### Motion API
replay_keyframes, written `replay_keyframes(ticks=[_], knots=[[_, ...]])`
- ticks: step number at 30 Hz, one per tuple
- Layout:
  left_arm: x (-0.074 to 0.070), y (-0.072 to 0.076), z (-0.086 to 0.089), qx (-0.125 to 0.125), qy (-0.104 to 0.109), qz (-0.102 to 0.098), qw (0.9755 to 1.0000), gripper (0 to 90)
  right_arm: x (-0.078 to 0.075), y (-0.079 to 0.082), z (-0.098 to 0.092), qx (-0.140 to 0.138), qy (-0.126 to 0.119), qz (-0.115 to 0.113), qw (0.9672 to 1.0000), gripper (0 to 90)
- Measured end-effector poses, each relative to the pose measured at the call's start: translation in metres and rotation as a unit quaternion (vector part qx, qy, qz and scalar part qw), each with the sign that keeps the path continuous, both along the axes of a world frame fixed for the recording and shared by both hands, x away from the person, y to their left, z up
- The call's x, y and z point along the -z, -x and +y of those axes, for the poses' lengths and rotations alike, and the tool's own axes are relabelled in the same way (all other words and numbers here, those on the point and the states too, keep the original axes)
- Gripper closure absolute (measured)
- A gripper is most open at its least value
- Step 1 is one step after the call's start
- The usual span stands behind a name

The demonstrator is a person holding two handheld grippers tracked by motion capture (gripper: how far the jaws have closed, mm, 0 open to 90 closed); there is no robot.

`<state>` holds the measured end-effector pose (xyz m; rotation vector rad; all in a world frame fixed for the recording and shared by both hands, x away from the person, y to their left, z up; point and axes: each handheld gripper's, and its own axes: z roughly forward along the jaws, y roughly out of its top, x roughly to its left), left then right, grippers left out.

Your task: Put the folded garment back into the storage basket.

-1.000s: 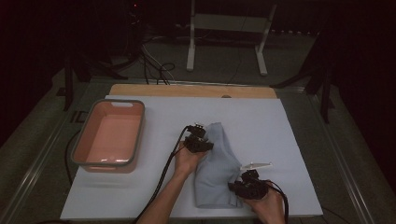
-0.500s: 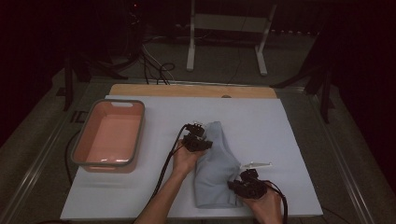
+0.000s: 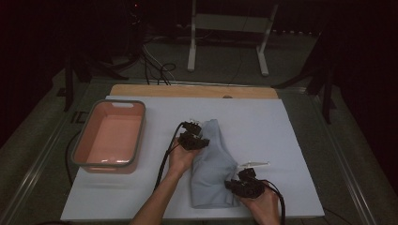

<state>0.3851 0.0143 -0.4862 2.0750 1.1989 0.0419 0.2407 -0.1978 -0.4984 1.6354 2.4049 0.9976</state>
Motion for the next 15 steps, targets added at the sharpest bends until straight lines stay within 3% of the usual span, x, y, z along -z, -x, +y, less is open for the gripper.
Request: replay_keyframes(ticks=[15], knots=[[-0.009, -0.004, 0.016, -0.009, 0.003, 0.004, 0.9999, 82.1, -0.009, -0.006, 0.008, -0.010, -0.019, -0.008, 0.9997, 80.8]])
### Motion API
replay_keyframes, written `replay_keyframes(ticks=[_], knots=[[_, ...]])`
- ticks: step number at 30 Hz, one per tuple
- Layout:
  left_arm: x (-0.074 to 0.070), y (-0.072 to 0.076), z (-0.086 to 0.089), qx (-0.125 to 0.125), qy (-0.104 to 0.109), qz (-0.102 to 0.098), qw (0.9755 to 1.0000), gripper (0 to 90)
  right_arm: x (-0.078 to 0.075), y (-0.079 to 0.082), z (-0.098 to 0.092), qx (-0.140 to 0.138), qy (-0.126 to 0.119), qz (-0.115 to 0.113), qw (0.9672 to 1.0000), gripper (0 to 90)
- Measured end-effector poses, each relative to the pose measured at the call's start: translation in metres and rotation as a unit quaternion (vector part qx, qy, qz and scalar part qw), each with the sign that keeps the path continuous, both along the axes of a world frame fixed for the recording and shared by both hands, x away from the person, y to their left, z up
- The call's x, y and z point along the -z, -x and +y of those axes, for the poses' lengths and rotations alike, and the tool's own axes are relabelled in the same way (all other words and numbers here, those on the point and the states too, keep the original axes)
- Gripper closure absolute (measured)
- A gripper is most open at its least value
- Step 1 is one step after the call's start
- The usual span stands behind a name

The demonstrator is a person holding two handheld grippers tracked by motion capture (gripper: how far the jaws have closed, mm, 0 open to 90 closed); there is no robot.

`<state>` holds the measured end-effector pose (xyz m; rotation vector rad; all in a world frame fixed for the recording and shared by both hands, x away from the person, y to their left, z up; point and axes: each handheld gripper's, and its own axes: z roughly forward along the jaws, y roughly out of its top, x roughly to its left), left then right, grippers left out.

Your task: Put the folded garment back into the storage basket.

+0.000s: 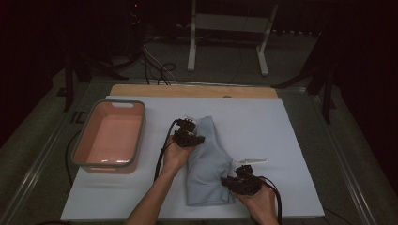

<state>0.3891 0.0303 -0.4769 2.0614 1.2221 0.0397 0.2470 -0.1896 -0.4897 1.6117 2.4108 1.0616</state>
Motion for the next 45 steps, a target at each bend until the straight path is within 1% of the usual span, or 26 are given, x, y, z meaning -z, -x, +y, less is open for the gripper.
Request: replay_keyframes(ticks=[6, 7, 9, 15, 18, 22, 29, 45], knots=[[-0.005, -0.001, 0.004, -0.006, -0.002, -0.004, 1.0000, 82.1, -0.003, -0.004, 0.005, -0.005, -0.001, -0.006, 1.0000, 81.0], [-0.006, -0.001, 0.005, -0.006, -0.003, -0.004, 1.0000, 82.2, -0.004, -0.004, 0.007, -0.001, -0.002, -0.003, 1.0000, 81.1], [-0.008, -0.002, 0.006, -0.007, -0.005, -0.006, 0.9999, 82.2, -0.004, -0.006, 0.007, -0.006, -0.002, -0.007, 1.0000, 81.2], [-0.015, -0.003, 0.011, -0.012, -0.003, -0.011, 0.9999, 82.2, -0.006, -0.010, 0.012, -0.003, -0.014, -0.003, 0.9999, 81.3], [-0.017, -0.004, 0.014, -0.015, -0.002, -0.013, 0.9998, 82.2, -0.007, -0.012, 0.014, -0.006, -0.018, -0.007, 0.9998, 81.3], [-0.022, -0.005, 0.018, -0.017, -0.004, -0.015, 0.9997, 82.2, -0.010, -0.014, 0.018, -0.005, -0.027, -0.006, 0.9996, 81.3], [-0.031, -0.006, 0.025, -0.022, -0.004, -0.022, 0.9995, 82.3, -0.016, -0.018, 0.026, -0.007, -0.030, -0.009, 0.9995, 81.4], [-0.046, -0.010, 0.042, -0.033, -0.004, -0.031, 0.9990, 82.3, -0.027, -0.027, 0.039, -0.010, -0.044, -0.019, 0.9988, 81.4]])
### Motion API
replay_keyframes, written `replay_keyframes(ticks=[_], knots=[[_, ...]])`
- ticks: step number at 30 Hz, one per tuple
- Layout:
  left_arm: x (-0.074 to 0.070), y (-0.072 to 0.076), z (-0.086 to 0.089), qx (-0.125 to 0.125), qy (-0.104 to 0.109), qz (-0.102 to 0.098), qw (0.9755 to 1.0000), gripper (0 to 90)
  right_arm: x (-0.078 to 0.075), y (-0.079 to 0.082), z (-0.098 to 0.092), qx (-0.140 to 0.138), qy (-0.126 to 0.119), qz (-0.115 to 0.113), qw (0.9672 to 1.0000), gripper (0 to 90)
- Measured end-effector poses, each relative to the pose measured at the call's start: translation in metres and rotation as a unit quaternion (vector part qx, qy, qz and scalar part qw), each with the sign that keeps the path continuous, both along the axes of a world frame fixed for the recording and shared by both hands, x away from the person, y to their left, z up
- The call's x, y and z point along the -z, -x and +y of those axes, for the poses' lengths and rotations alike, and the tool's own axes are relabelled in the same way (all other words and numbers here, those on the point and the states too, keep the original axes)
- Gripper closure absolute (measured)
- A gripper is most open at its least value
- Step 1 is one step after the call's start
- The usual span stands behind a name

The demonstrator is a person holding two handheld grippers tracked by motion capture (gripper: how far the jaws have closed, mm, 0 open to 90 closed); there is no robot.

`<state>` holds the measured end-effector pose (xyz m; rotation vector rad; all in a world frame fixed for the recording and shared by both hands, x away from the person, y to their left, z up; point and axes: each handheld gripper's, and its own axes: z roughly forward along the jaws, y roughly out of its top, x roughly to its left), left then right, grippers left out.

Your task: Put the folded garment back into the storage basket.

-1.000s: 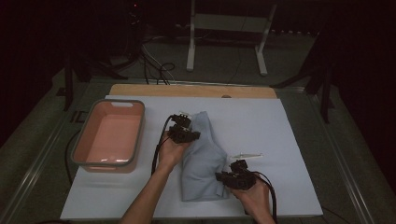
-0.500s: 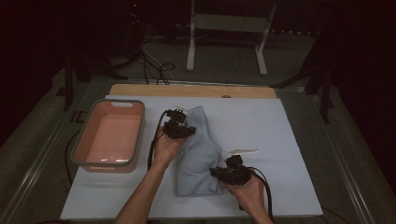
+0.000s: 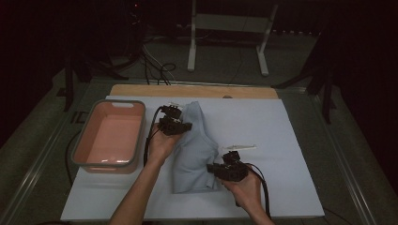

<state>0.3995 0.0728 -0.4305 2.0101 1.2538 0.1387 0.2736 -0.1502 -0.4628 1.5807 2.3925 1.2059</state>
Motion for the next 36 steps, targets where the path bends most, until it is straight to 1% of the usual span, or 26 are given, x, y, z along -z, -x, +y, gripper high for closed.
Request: replay_keyframes(ticks=[5, 8, 14, 18, 22, 36], knots=[[-0.002, -0.001, 0.005, -0.004, 0.004, 0.001, 1.0000, 82.3, -0.002, -0.001, 0.003, 0.000, -0.005, -0.001, 1.0000, 81.4], [-0.003, -0.001, 0.006, -0.004, 0.001, 0.000, 1.0000, 82.3, -0.002, -0.002, 0.004, 0.000, -0.008, -0.002, 1.0000, 81.4], [-0.009, -0.003, 0.010, -0.006, 0.001, -0.004, 1.0000, 82.3, -0.007, -0.005, 0.009, -0.001, -0.013, -0.004, 0.9999, 81.4], [-0.013, -0.004, 0.013, -0.009, 0.005, -0.004, 0.9999, 82.3, -0.011, -0.006, 0.011, -0.001, -0.017, -0.006, 0.9998, 81.4], [-0.015, -0.005, 0.015, -0.011, 0.006, -0.005, 0.9999, 82.3, -0.013, -0.008, 0.011, -0.001, -0.027, -0.004, 0.9996, 81.4], [-0.027, -0.008, 0.020, -0.015, 0.010, -0.012, 0.9998, 82.3, -0.023, -0.012, 0.016, 0.000, -0.036, -0.011, 0.9993, 81.4]])
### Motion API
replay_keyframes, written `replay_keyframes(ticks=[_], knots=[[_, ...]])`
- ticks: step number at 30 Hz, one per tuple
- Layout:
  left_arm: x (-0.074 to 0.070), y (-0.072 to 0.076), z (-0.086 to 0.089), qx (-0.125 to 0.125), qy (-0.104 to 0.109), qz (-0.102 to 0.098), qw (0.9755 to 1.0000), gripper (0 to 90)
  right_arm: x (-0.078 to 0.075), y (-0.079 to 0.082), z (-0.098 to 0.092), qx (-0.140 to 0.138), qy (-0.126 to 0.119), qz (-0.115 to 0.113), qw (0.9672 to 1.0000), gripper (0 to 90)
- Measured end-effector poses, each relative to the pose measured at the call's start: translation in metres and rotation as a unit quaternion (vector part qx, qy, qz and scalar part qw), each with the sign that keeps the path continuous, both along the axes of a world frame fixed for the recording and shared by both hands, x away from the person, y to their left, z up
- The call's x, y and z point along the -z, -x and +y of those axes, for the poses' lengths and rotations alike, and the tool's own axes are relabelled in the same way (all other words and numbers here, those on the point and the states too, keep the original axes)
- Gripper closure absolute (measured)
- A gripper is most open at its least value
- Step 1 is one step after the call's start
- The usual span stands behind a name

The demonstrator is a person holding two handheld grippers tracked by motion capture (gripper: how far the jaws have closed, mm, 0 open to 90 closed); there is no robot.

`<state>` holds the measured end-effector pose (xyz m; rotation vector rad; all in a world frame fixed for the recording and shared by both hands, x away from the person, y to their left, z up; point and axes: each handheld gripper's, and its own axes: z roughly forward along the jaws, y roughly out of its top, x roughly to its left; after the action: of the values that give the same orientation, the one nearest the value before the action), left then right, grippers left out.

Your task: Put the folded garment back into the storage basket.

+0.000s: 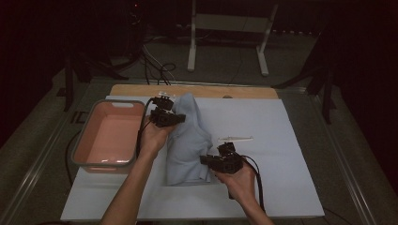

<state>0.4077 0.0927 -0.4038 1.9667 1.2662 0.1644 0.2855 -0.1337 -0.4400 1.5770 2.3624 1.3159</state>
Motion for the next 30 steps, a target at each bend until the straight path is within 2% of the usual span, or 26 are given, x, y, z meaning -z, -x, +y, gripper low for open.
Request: replay_keyframes(ticks=[22, 30], knots=[[-0.016, -0.007, 0.009, -0.007, 0.004, -0.008, 0.9999, 82.3, -0.018, -0.009, 0.014, -0.007, -0.003, -0.014, 0.9999, 81.4], [-0.025, -0.010, 0.013, -0.009, 0.006, -0.013, 0.9999, 82.3, -0.023, -0.015, 0.016, -0.009, -0.013, -0.014, 0.9998, 81.4]])
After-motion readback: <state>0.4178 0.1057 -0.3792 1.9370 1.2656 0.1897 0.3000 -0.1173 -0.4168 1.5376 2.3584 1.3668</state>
